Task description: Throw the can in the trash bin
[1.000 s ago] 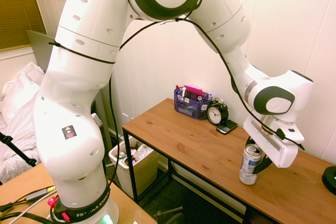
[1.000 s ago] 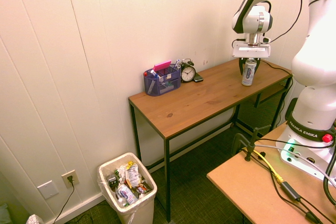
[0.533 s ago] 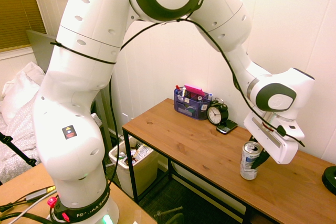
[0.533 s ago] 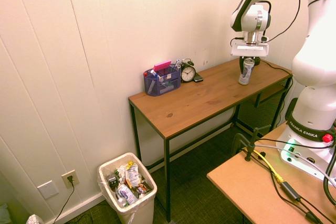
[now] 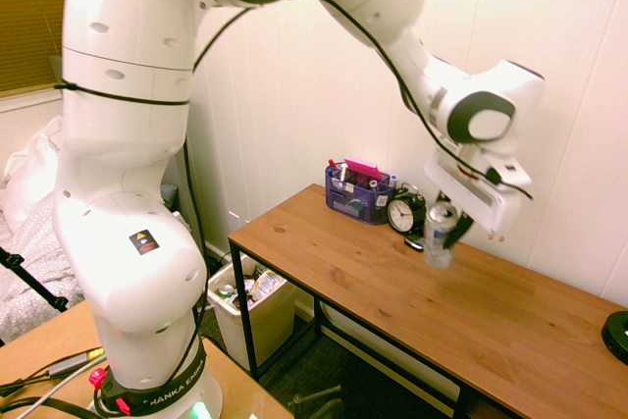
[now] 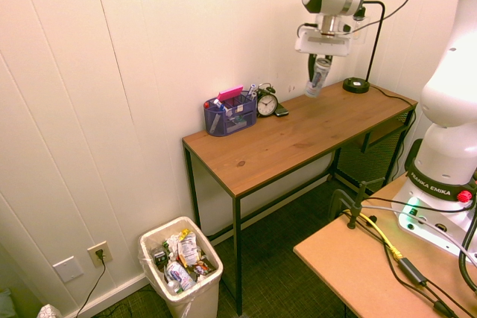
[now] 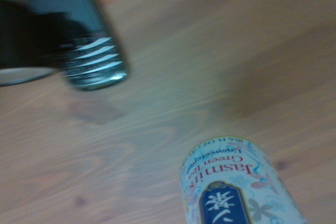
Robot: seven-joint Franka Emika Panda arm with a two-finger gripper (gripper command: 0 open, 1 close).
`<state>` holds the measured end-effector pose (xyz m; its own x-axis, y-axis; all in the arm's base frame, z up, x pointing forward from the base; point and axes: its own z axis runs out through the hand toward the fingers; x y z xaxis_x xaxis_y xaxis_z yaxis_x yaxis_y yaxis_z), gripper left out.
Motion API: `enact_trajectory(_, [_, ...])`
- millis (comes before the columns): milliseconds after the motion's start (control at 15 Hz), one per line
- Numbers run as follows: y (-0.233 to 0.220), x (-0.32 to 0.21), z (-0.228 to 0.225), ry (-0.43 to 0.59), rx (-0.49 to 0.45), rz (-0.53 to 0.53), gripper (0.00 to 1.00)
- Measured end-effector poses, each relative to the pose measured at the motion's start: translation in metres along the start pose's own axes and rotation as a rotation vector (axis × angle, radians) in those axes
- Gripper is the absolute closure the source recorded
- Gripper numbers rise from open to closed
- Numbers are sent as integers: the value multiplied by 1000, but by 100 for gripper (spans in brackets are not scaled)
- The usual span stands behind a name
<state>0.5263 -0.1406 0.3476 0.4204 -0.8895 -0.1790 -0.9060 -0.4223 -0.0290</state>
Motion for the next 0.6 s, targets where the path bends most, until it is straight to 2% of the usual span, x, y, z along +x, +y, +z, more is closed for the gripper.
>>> enact_trajectory(133, [-39,-98,-26,29,15,-101,100])
enact_trajectory(333, [-74,-291,-56,76,6,-217,100])
enact_trajectory(533, [-92,-486,-52,117,5,-287,100])
enact_trajectory(600, [-100,-527,-43,141,3,-285,100])
